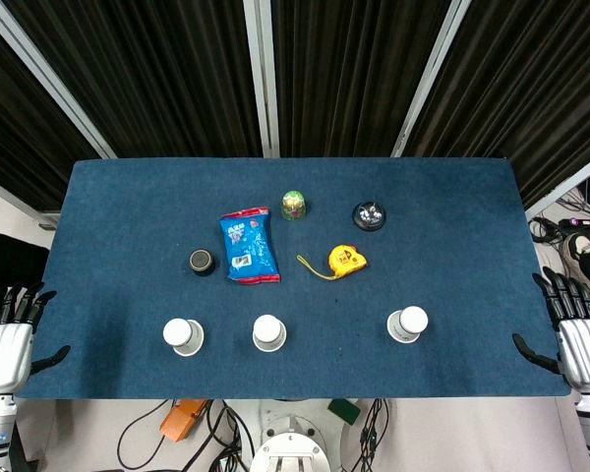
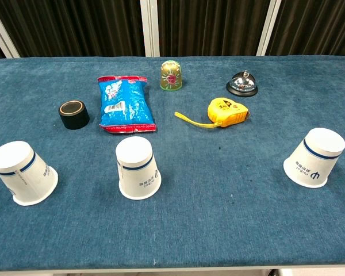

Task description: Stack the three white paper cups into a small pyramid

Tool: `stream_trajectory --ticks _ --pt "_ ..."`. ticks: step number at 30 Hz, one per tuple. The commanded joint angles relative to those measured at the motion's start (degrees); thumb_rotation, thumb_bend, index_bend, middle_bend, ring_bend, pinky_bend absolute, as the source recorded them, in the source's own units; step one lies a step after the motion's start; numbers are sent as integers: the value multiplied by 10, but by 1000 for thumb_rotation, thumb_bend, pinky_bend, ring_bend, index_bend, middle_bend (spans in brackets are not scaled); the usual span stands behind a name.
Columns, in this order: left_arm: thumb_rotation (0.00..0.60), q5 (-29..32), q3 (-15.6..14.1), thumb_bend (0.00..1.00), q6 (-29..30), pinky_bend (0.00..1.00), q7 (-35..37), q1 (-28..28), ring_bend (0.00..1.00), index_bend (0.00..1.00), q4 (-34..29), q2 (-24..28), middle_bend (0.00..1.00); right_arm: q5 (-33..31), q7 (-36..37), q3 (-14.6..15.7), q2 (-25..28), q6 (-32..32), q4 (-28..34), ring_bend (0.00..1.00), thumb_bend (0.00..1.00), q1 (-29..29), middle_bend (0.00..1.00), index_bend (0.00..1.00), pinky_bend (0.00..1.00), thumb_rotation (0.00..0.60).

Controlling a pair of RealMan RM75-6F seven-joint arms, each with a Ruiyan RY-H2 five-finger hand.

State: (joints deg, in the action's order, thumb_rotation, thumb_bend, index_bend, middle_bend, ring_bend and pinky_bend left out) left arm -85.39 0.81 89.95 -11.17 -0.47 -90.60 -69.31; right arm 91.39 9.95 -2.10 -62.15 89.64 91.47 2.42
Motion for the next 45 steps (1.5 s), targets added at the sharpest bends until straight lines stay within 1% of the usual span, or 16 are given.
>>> stream_trajectory --ticks 1,8,12,15,17,21,25,29,32,40,45 --pt "600 2 0 99 -5 0 -4 -2 26 188 -4 1 103 0 2 0 0 -1 -1 0 382 1 22 0 0 600" --pt "600 -23 -5 99 -10 0 6 -9 37 189 -29 17 115 5 15 -7 15 12 4 0 382 0 22 0 0 600" --pt "600 -56 -12 100 -33 0 22 -30 42 229 -54 28 126 7 21 -9 24 16 9 0 382 0 22 0 0 600" --pt "600 -77 -15 101 -69 0 17 -57 42 261 -71 30 129 7 20 -12 28 16 11 0 382 3 22 0 0 600" --pt "600 -89 -18 102 -105 0 20 -81 42 272 -86 28 131 7 20 -14 31 17 13 0 382 3 22 0 0 600" --pt "600 -97 -14 105 -161 0 11 -122 42 281 -104 18 131 7 17 -14 35 15 18 0 382 4 22 0 0 600" --pt "600 -92 -11 113 -201 0 -2 -150 41 286 -120 1 131 5 16 -13 39 14 21 0 382 3 22 0 0 600" --pt "600 -82 -10 116 -225 0 -10 -165 42 286 -127 -9 131 2 15 -13 39 10 22 0 382 4 22 0 0 600" --pt "600 -59 -8 123 -243 0 -21 -173 42 285 -126 -15 131 0 14 -14 38 7 22 0 382 6 22 0 0 600" --pt "600 -6 -5 147 -264 0 -51 -181 39 285 -119 -28 131 -2 5 -15 39 -3 27 0 382 11 22 0 0 600" --pt "600 7 -10 173 -275 0 -41 -187 35 292 -112 -33 131 -2 -2 -14 38 -10 32 0 381 15 22 0 0 600"
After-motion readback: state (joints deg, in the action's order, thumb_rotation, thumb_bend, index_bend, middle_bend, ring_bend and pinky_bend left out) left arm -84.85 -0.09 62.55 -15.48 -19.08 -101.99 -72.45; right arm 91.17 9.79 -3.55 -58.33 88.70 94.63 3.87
